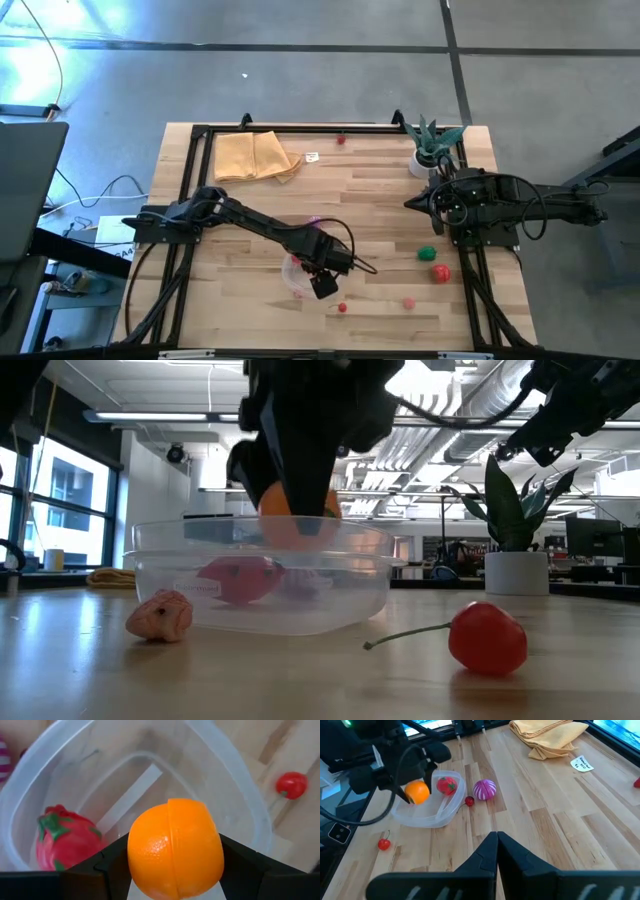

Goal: Pick and placing Produce into tupperware
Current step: Put the orange into the bin

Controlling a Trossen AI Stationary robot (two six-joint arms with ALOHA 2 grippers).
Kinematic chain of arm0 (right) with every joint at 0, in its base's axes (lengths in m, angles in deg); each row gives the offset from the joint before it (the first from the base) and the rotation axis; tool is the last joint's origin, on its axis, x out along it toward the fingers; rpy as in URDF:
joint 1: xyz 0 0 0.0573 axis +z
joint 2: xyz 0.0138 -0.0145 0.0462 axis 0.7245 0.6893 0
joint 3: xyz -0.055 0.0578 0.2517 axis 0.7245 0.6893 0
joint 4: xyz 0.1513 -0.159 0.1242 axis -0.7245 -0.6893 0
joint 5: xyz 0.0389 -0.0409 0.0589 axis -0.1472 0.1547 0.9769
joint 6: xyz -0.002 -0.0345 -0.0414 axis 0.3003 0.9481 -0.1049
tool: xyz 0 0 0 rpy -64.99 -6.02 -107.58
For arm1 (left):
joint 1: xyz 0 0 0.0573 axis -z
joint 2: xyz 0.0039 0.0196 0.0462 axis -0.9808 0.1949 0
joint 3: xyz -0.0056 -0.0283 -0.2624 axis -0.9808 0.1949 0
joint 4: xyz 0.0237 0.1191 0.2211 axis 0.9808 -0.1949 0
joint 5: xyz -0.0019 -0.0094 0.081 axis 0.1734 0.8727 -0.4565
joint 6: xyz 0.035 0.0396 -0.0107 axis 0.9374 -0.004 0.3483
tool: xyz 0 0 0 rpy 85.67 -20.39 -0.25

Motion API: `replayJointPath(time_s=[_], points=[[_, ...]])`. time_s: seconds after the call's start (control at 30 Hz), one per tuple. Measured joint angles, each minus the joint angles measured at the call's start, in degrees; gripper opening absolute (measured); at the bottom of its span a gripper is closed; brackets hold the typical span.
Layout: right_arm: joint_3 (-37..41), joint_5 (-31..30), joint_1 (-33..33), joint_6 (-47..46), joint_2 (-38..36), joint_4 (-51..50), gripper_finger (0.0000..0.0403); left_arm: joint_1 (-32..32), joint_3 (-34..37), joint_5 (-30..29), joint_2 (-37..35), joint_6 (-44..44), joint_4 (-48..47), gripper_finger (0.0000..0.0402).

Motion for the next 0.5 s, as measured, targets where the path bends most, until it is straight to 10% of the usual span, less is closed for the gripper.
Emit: replayJointPath(time_s=[0.5], points=[[0.0, 0.0, 0.0, 0.0, 0.0, 0.0, 0.0000, 0.0, 5.8, 0.3, 0.0, -0.3, 6.4, 0.0240]])
